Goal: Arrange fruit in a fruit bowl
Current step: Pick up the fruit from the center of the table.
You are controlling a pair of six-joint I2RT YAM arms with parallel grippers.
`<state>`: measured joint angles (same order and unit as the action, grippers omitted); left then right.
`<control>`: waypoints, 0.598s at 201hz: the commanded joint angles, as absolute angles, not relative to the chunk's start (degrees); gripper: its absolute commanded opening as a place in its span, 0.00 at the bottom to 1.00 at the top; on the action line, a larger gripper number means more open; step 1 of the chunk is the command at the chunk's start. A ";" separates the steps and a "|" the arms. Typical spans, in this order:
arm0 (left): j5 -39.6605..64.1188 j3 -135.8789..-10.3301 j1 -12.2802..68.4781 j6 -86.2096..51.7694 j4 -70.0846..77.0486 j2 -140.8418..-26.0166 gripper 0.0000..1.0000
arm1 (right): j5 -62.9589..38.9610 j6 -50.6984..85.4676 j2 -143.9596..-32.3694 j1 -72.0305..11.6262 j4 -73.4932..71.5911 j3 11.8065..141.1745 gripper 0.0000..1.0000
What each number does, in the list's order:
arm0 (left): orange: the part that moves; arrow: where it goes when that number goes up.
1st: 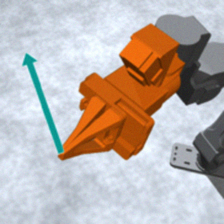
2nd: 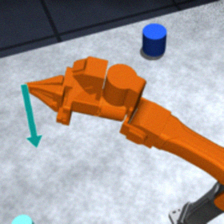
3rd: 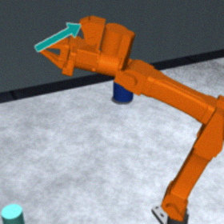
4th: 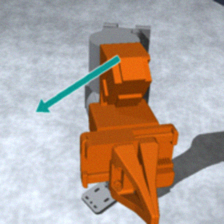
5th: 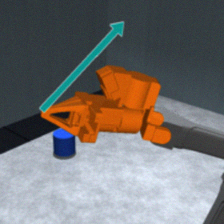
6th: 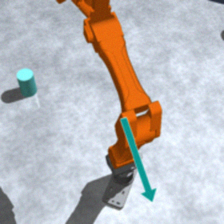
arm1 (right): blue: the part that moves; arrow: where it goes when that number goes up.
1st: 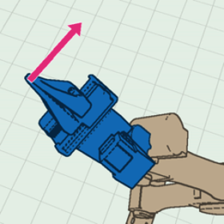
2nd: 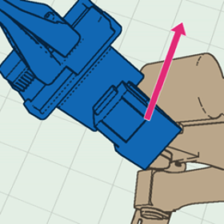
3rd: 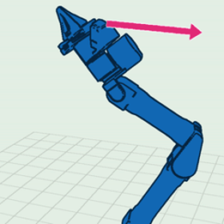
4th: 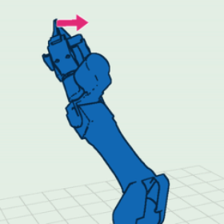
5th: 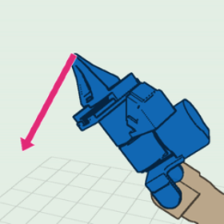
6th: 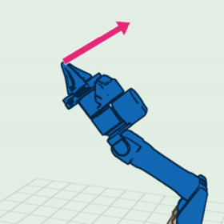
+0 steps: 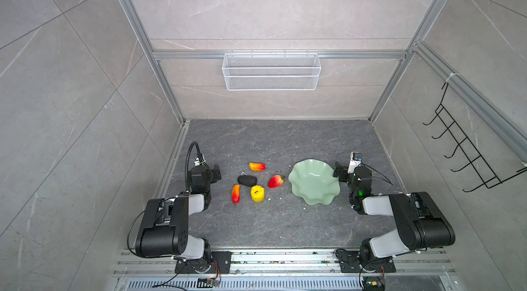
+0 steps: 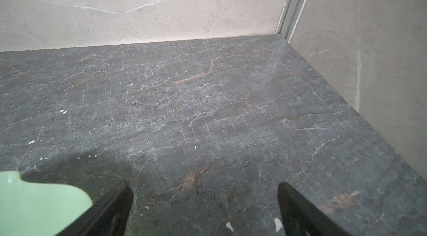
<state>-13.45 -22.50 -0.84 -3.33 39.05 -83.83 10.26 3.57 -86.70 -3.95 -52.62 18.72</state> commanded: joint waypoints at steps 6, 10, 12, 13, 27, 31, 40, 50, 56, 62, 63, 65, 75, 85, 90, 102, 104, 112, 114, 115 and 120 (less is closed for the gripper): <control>-14.40 -23.87 -0.61 -2.21 41.60 -84.02 1.00 | 10.75 3.03 -87.15 -4.22 -53.70 19.51 1.00; -14.41 -23.90 -0.60 -2.21 41.57 -84.02 1.00 | 10.74 3.02 -87.19 -4.21 -53.70 19.51 1.00; -14.41 -23.91 -0.61 -2.24 41.57 -84.02 1.00 | 10.79 3.00 -87.19 -4.31 -53.70 19.51 1.00; -14.46 -23.91 -0.57 -2.22 41.62 -84.02 1.00 | 10.80 3.04 -87.14 -4.26 -53.70 19.51 1.00; -14.42 -23.88 -0.56 -2.20 41.57 -84.02 1.00 | 10.79 3.01 -87.18 -4.24 -53.66 19.51 1.00; -14.46 -23.90 -0.60 -2.20 41.58 -84.01 1.00 | 10.81 3.07 -87.11 -4.22 -53.70 19.51 1.00; -14.41 -23.88 -0.57 -2.25 41.58 -84.02 1.00 | 10.81 3.08 -87.17 -4.25 -53.70 19.51 1.00; -14.41 -23.91 -0.61 -2.25 41.58 -84.02 1.00 | 10.79 3.08 -87.19 -4.22 -53.70 19.51 1.00; -14.44 -23.86 -0.57 -2.29 41.58 -84.02 1.00 | 10.76 3.08 -87.17 -4.25 -53.69 19.51 1.00; -14.41 -23.93 -0.58 -2.21 41.62 -84.01 1.00 | 10.81 3.08 -87.19 -4.21 -53.78 19.51 1.00; -14.50 -23.92 -0.60 -2.20 41.59 -84.02 1.00 | 10.81 3.08 -87.19 -4.21 -53.79 19.51 1.00; -14.44 -23.84 -0.61 -2.20 41.62 -84.02 1.00 | 10.81 3.01 -87.12 -4.17 -53.83 19.47 1.00; -14.41 -23.87 -0.56 -2.21 41.63 -83.98 1.00 | 11.71 3.12 -86.83 -4.33 -53.95 19.47 1.00; -14.46 -23.88 -0.55 -2.24 41.62 -84.02 1.00 | 13.66 3.99 -84.38 -4.31 -51.68 19.60 1.00; -14.42 -23.91 -0.61 -2.20 41.62 -84.02 1.00 | 14.32 3.96 -82.43 -4.33 -49.42 19.86 1.00; -14.43 -23.85 -0.61 -2.26 41.66 -84.02 1.00 | 14.91 4.07 -77.15 -4.31 -41.72 21.40 1.00; -14.42 -23.87 -0.57 -2.21 41.59 -84.02 1.00 | 14.82 4.29 -76.28 -4.31 -40.38 21.76 1.00; -14.46 -23.84 -0.56 -2.24 41.59 -84.02 1.00 | 13.58 4.62 -72.85 -4.45 -34.60 23.59 1.00; -14.42 -23.89 -0.60 -2.23 41.62 -84.02 1.00 | 13.26 4.82 -72.20 -4.54 -33.15 24.25 1.00; -14.38 -23.85 -0.61 -2.21 41.64 -84.02 1.00 | 13.09 4.92 -71.91 -4.60 -32.44 24.56 1.00; -14.41 -23.90 -0.54 -2.25 41.64 -84.02 1.00 | 12.47 5.48 -70.51 -5.01 -28.83 26.09 1.00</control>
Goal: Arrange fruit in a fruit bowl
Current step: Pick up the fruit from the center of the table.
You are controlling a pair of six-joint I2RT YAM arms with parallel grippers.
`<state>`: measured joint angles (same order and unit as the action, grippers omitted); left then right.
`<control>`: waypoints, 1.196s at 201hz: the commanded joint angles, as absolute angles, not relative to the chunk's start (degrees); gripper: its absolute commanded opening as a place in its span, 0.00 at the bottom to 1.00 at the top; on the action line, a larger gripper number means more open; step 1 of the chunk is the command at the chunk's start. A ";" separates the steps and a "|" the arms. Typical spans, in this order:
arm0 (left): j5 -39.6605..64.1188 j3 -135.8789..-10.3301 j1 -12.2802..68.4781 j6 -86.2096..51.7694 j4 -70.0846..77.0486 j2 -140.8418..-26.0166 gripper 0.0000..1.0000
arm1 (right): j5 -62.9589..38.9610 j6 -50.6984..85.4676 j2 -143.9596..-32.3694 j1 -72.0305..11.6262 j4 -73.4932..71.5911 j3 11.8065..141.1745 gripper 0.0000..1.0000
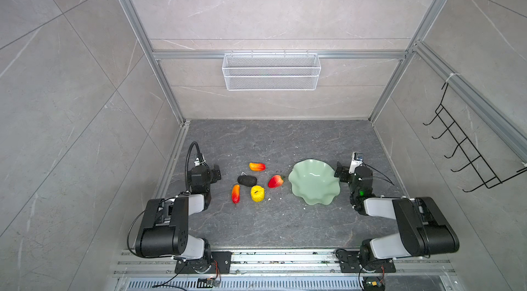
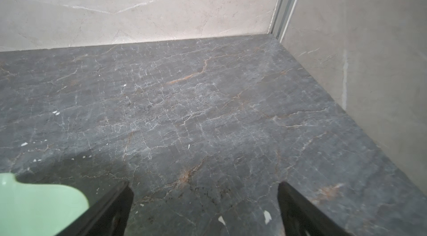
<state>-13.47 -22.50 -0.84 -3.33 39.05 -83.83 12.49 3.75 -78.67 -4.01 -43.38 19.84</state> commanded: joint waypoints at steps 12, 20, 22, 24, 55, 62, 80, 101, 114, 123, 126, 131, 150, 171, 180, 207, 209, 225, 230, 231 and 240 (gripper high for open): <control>-14.44 -23.89 -0.57 -2.15 41.60 -84.02 1.00 | 11.80 5.12 -68.37 -7.50 -21.01 30.62 1.00; -14.41 -23.86 -0.59 -2.26 41.59 -84.07 1.00 | 12.71 3.74 -67.64 -9.99 -16.24 33.85 1.00; -14.41 -23.92 -0.50 -2.24 41.64 -84.04 1.00 | 12.98 3.35 -67.53 -10.58 -15.14 34.68 1.00; -14.41 -23.84 -0.41 -2.16 41.66 -84.03 1.00 | 13.13 3.12 -67.49 -11.24 -14.00 35.52 1.00; -14.59 -23.89 -0.38 -2.16 41.76 -84.02 1.00 | 8.04 2.72 -69.98 -17.53 -0.90 47.29 1.00; -14.59 -23.93 -0.32 -2.10 41.75 -84.02 1.00 | 6.85 2.72 -70.87 -19.04 0.94 49.59 1.00; -14.59 -23.86 -0.42 -2.18 41.76 -84.02 1.00 | 3.54 2.64 -72.97 -23.09 4.39 54.10 1.00; -14.51 -24.04 -0.44 -2.18 41.51 -84.11 1.00 | -0.61 2.79 -75.11 -28.09 8.59 58.86 1.00; -10.82 -24.82 -1.97 -2.39 39.96 -84.06 1.00 | -2.38 2.80 -76.29 -31.62 11.23 61.23 1.00; -11.58 -27.13 -1.83 -1.96 34.65 -82.72 1.00 | -3.31 2.52 -77.32 -34.13 13.03 62.42 1.00; -12.15 -28.36 -1.46 -2.24 31.09 -81.54 1.00 | -3.29 2.42 -77.72 -35.24 13.68 63.00 1.00; -13.70 -30.73 -0.75 -3.15 24.54 -79.00 1.00 | -3.04 2.35 -78.34 -36.68 14.74 63.71 1.00; -15.72 -35.52 1.37 -7.97 12.72 -68.33 1.00 | -3.17 3.39 -80.91 -41.75 17.93 65.83 1.00; -7.54 -44.98 2.03 -11.43 -6.26 -63.11 1.00 | -3.01 4.92 -84.44 -46.82 19.64 68.19 1.00; -5.13 -48.64 2.76 -11.73 -13.69 -62.13 1.00 | -2.78 5.73 -86.37 -48.82 20.59 69.63 1.00; 4.33 -55.02 4.52 -11.42 -30.02 -58.74 1.00 | -1.99 7.57 -93.99 -54.49 23.47 74.82 1.00; 4.97 -55.26 4.54 -11.31 -30.75 -58.41 1.00 | -1.90 7.69 -94.56 -54.84 23.64 75.20 1.00; 8.19 -56.33 4.49 -9.03 -37.18 -55.64 1.00 | -1.35 9.10 -98.42 -56.78 24.30 76.94 1.00; 8.66 -56.25 4.50 -8.20 -38.56 -54.58 1.00 | -1.48 9.63 -99.47 -57.01 24.22 77.36 1.00; 8.72 -56.25 4.49 -8.10 -38.79 -54.41 1.00 | -1.49 9.69 -99.61 -57.03 24.19 77.39 1.00; 8.75 -56.15 4.48 -7.21 -40.55 -52.80 1.00 | -1.74 10.49 -101.34 -57.28 24.01 77.87 1.00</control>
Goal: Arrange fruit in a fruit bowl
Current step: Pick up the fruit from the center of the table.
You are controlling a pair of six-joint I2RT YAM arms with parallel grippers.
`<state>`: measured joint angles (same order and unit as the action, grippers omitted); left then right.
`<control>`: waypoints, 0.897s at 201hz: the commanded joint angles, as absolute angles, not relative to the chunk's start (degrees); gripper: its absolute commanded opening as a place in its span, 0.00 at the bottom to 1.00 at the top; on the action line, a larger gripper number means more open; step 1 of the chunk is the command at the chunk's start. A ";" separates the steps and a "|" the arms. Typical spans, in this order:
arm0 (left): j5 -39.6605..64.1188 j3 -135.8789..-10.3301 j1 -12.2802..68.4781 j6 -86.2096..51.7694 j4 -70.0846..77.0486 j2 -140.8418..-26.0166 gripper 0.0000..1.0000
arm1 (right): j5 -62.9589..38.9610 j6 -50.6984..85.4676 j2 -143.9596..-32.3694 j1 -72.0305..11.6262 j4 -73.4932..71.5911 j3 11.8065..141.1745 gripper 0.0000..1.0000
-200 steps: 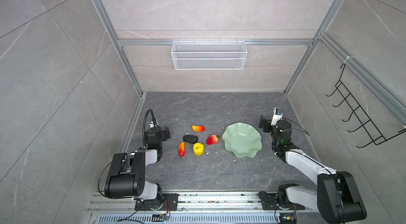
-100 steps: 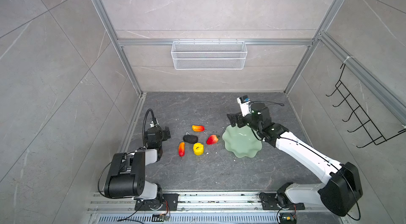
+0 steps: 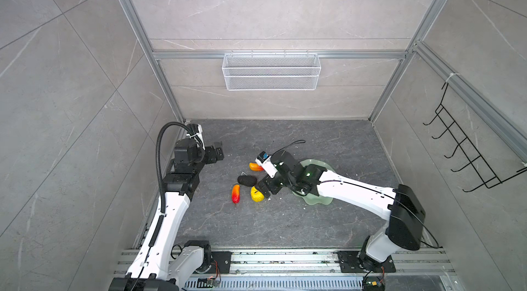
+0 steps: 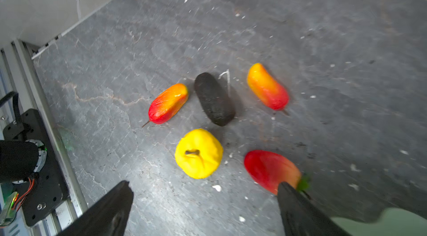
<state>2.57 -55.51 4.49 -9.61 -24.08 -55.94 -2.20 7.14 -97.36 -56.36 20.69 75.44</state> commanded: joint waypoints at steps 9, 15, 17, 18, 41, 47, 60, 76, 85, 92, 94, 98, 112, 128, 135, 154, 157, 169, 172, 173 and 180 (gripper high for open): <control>9.12 -55.99 4.52 -6.69 -41.87 -51.49 1.00 | -2.00 11.04 -103.13 -57.39 24.08 78.53 1.00; 9.60 -55.80 4.53 -6.42 -42.52 -50.88 1.00 | -2.23 11.33 -104.22 -57.49 24.08 79.00 1.00; 9.65 -55.68 4.49 -6.35 -42.58 -50.67 1.00 | -2.31 11.38 -104.61 -57.53 24.08 79.16 1.00; 9.70 -55.66 4.53 -6.34 -42.65 -50.60 1.00 | -2.30 11.40 -104.69 -57.55 24.08 79.26 1.00; 10.28 -54.60 4.49 -5.55 -43.06 -49.73 1.00 | -1.87 12.04 -108.44 -57.79 24.61 81.47 1.00; 10.12 -54.44 4.50 -5.39 -43.13 -49.79 1.00 | -1.70 12.16 -109.32 -57.75 24.53 81.84 1.00; 10.27 -53.92 4.48 -5.07 -42.98 -49.92 1.00 | -1.47 12.36 -111.06 -57.86 24.18 82.78 0.98; 10.35 -53.39 4.51 -4.82 -42.54 -50.16 1.00 | -1.61 12.58 -113.08 -57.83 24.08 84.07 0.93; 10.42 -53.20 4.49 -4.82 -42.18 -50.15 1.00 | -1.63 12.73 -113.99 -57.86 24.16 84.66 0.92; 10.67 -53.13 4.49 -4.88 -41.92 -49.96 1.00 | -1.63 12.88 -114.59 -57.83 24.10 84.92 0.91; 10.75 -53.10 4.48 -4.91 -41.75 -49.91 1.00 | -1.59 12.91 -114.71 -57.85 24.09 85.06 0.91; 10.87 -52.98 4.50 -5.01 -41.63 -49.84 1.00 | -1.37 12.99 -115.02 -57.83 24.08 85.09 0.90; 10.92 -52.66 4.50 -5.10 -41.00 -49.49 1.00 | -0.80 12.86 -115.72 -57.82 24.34 85.51 0.86; 10.47 -52.64 4.48 -4.97 -41.03 -49.48 1.00 | -0.55 12.78 -116.55 -57.81 24.72 85.94 0.81; 10.39 -52.65 4.49 -4.68 -41.03 -49.55 1.00 | -0.53 12.62 -116.92 -57.84 25.10 86.28 0.80; 10.37 -52.65 4.53 -4.52 -41.09 -49.48 1.00 | -0.35 12.39 -117.59 -57.83 25.66 86.80 0.74; 10.37 -52.60 4.49 -4.43 -41.05 -49.43 1.00 | -0.35 12.44 -117.64 -57.85 25.66 86.72 0.73; 10.54 -52.54 4.49 -4.46 -40.74 -49.36 1.00 | -0.18 12.31 -117.47 -57.83 25.66 86.70 0.67; 10.56 -52.51 4.49 -4.45 -40.70 -49.35 1.00 | -0.18 12.25 -117.38 -57.83 25.66 86.74 0.66; 10.55 -52.49 4.49 -4.46 -40.65 -49.33 1.00 | -0.18 12.23 -117.36 -57.83 25.66 86.75 0.65; 10.55 -52.51 4.50 -4.33 -40.56 -49.26 1.00 | -0.18 11.98 -117.04 -57.81 25.82 86.91 0.59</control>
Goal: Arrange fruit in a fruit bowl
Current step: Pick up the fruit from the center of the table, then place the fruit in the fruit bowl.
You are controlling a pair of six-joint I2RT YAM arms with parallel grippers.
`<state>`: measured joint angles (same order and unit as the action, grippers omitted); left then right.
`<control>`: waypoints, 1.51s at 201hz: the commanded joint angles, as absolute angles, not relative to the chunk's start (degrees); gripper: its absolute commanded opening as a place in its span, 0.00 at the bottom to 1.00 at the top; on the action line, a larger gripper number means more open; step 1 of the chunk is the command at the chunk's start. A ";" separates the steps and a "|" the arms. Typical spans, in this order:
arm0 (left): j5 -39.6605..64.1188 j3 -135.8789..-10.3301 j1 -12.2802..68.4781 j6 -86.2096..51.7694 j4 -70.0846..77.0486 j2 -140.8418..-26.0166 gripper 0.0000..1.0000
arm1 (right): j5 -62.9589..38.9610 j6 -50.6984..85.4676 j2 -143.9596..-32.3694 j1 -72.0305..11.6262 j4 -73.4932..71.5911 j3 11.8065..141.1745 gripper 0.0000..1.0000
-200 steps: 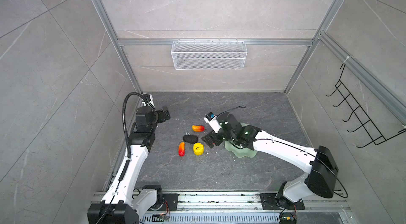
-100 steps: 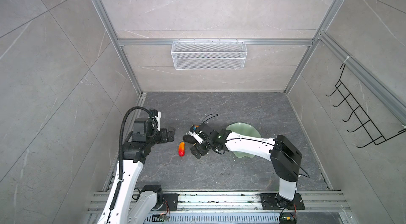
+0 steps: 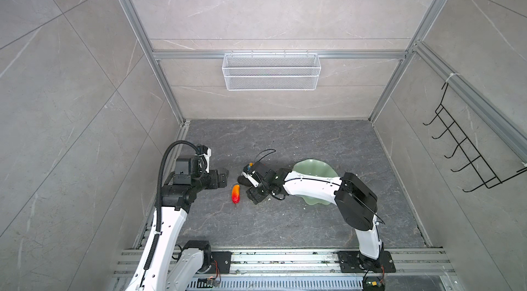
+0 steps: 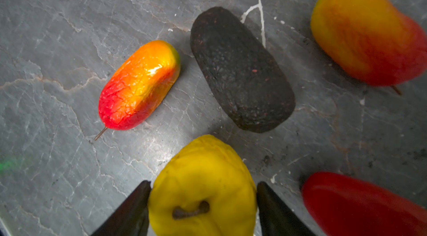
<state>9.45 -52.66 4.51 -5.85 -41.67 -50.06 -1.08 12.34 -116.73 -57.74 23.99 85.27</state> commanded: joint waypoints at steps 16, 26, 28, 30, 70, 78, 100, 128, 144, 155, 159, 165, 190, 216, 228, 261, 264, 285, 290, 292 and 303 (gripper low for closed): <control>10.46 -52.53 4.49 -4.25 -40.36 -49.33 1.00 | 0.22 11.24 -115.77 -57.77 26.97 87.60 0.48; 10.45 -52.53 4.51 -4.17 -40.26 -49.48 1.00 | 0.75 10.54 -114.26 -57.75 27.95 87.80 0.47; 10.46 -52.53 4.49 -4.14 -40.21 -49.48 1.00 | 0.85 10.39 -113.77 -57.74 28.13 87.76 0.47; 10.46 -52.55 4.48 -4.16 -40.18 -49.53 1.00 | 0.94 10.22 -113.32 -57.74 28.30 87.79 0.47; 10.63 -53.08 4.49 -3.82 -39.88 -50.19 1.00 | 3.55 7.95 -99.65 -54.92 31.21 83.51 0.41; 10.72 -53.07 4.47 -3.76 -39.90 -50.21 1.00 | 4.29 7.77 -96.49 -53.51 31.82 81.76 0.41; 10.71 -53.05 4.56 -3.61 -39.73 -50.19 1.00 | 7.67 7.36 -89.63 -48.84 33.99 76.63 0.40; 10.90 -53.00 4.51 -3.52 -39.51 -50.32 1.00 | 10.71 7.08 -84.49 -42.20 35.01 68.92 0.40; 10.94 -53.17 4.49 -3.31 -39.55 -50.22 1.00 | 11.68 6.82 -83.51 -38.93 34.28 65.36 0.40; 10.90 -53.32 4.53 -3.19 -39.55 -50.19 1.00 | 11.78 6.48 -83.49 -37.13 33.23 63.55 0.40; 10.90 -53.36 4.53 -3.19 -39.54 -50.22 1.00 | 11.78 6.40 -83.55 -36.62 32.93 63.00 0.40; 10.90 -53.51 4.53 -3.11 -39.55 -50.12 1.00 | 11.78 6.28 -84.03 -35.62 32.13 62.05 0.40; 10.72 -53.51 4.51 -3.08 -39.51 -50.18 1.00 | 10.84 6.06 -86.62 -33.31 29.67 59.83 0.39; 10.57 -53.24 4.49 -3.04 -39.81 -49.94 1.00 | 10.46 6.00 -89.62 -31.77 26.98 58.48 0.38; 10.46 -53.03 4.51 -3.01 -39.86 -49.82 1.00 | 10.46 5.98 -90.84 -31.24 25.76 57.98 0.38; 10.28 -53.07 4.49 -2.86 -39.90 -49.83 1.00 | 10.12 6.41 -93.55 -30.26 23.82 57.33 0.38; 10.28 -53.03 4.53 -2.82 -39.90 -49.83 1.00 | 10.11 6.56 -93.62 -30.24 23.74 57.19 0.38; 10.12 -53.11 4.49 -2.72 -39.89 -50.10 1.00 | 10.11 6.98 -93.85 -30.06 22.61 56.40 0.39; 10.07 -53.15 4.50 -2.68 -39.90 -50.24 1.00 | 10.11 7.09 -93.79 -30.08 22.46 56.28 0.40; 10.03 -53.12 4.53 -2.76 -39.90 -50.31 1.00 | 10.11 7.13 -93.83 -30.09 22.42 56.19 0.41; 9.89 -53.12 4.49 -2.48 -39.90 -50.39 1.00 | 9.86 7.15 -93.75 -29.97 22.49 56.10 0.49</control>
